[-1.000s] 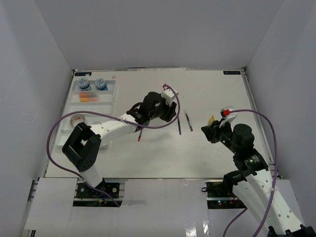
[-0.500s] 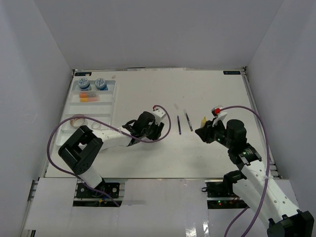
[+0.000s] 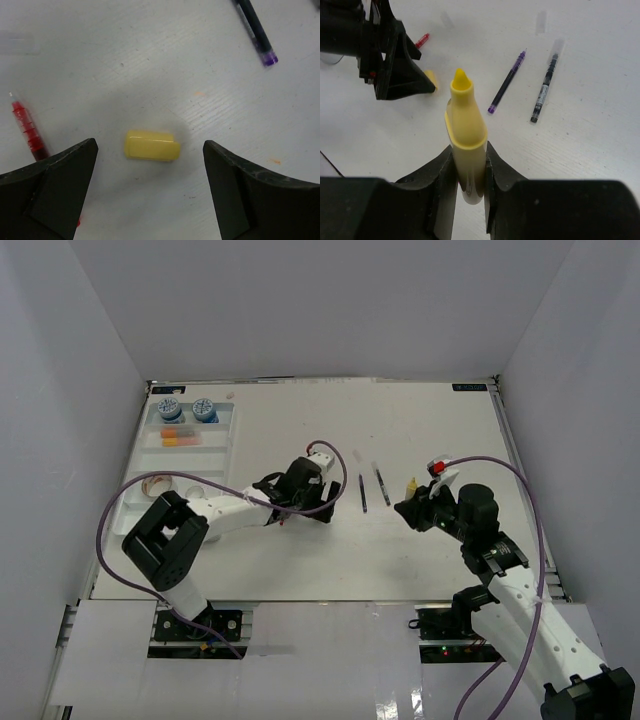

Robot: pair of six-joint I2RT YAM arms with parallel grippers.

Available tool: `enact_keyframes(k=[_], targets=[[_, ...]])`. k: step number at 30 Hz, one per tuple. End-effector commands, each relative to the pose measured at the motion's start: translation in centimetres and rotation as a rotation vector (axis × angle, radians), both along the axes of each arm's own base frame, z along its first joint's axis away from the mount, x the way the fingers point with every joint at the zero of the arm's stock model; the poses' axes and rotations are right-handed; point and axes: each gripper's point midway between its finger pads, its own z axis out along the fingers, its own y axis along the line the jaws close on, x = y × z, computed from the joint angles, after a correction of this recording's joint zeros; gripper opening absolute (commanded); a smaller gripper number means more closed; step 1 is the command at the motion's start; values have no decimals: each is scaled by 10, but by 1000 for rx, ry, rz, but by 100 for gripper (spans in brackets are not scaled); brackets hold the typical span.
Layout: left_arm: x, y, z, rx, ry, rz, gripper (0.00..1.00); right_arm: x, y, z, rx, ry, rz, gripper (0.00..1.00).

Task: Sort the stationery into containers
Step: Place the pen cap at the center of the board.

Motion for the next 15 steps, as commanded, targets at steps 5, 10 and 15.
enact_keyframes(k=[5, 10, 15], targets=[[9, 31, 67, -35, 181, 628, 98, 2, 3, 15, 15, -74, 18, 8], [-5, 21, 63, -31, 355, 766, 98, 1, 3, 16, 22, -81, 19, 9], [-11, 10, 44, -57, 464, 870, 97, -2, 3, 18, 31, -95, 23, 9]])
